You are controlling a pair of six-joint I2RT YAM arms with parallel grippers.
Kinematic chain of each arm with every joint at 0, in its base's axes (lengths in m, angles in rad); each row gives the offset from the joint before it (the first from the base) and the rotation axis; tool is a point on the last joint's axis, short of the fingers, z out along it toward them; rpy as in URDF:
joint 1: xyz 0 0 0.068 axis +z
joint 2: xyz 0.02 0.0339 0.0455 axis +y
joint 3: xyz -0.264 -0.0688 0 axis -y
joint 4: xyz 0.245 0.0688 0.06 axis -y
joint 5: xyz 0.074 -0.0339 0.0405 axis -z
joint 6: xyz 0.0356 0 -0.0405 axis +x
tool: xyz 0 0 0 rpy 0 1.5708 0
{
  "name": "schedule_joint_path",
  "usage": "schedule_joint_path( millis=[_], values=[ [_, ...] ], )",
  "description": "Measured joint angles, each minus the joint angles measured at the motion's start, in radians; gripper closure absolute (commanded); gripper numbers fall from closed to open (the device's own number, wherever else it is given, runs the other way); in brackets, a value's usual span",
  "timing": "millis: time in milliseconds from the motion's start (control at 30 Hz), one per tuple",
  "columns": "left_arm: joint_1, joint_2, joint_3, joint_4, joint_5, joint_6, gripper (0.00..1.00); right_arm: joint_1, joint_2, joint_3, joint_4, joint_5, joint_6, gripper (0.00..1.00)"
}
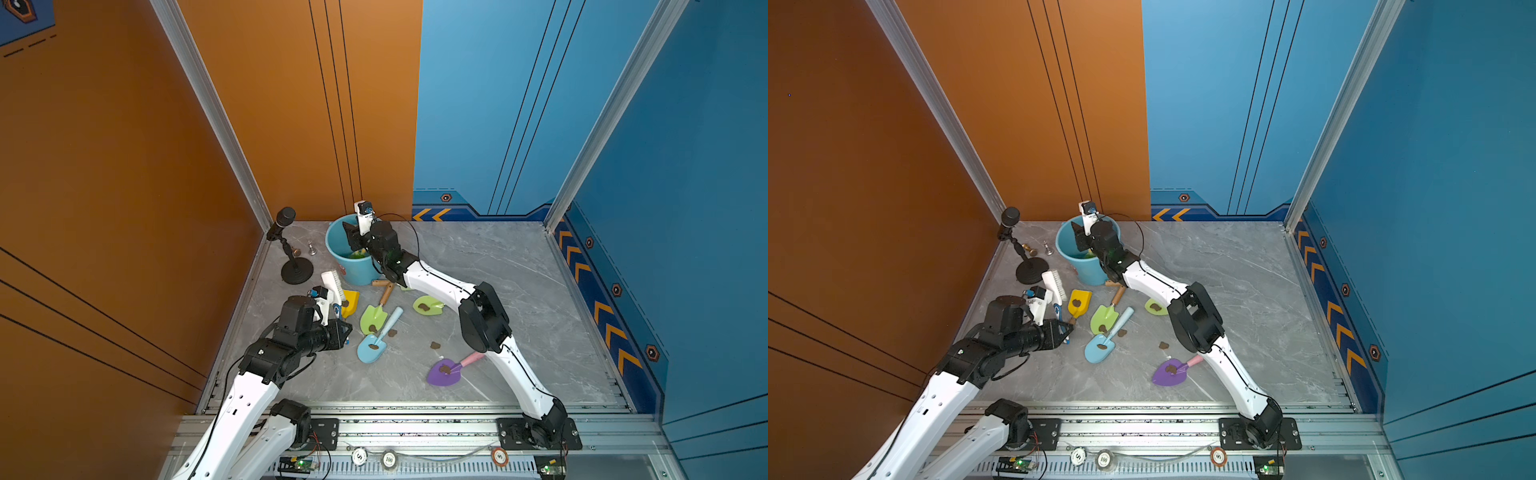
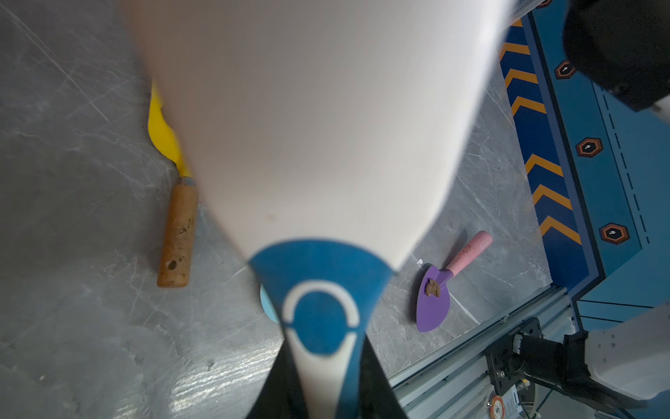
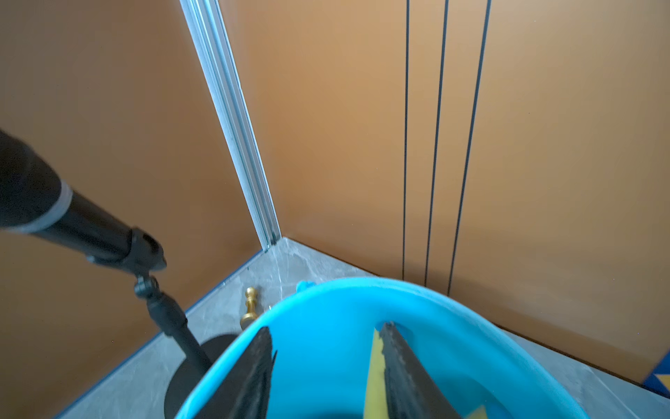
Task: Brush the soil off the hand trowel and place it into the bucket
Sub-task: Place the hand trowel in the bucket.
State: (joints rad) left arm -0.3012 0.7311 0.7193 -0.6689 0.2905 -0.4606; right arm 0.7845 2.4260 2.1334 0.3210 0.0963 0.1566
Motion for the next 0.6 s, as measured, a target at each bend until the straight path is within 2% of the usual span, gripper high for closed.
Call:
schedule_joint_path(
  millis=[33,200,433,600],
  values=[
    [0.0,0.0,0.003,0.0,0.0,0.001,1.0,0.0,-0.04,-0.045,-0.01,-0.007,0.007,0.0],
    [0.0,0.005,0.027,0.002,-0.012,0.02,1.0,0.0,-0.327,-0.311,-0.063,-0.067,0.058,0.0],
    [0.022,0.055,0.074,0.008,-0.04,0.053,1.0,0.01,-0.848,-0.76,-0.09,-0.105,0.212,0.01],
    [0.045,0.089,0.106,0.012,-0.051,0.066,1.0,0.095,-1.079,-1.034,-0.163,-0.104,0.364,0.01]
  ],
)
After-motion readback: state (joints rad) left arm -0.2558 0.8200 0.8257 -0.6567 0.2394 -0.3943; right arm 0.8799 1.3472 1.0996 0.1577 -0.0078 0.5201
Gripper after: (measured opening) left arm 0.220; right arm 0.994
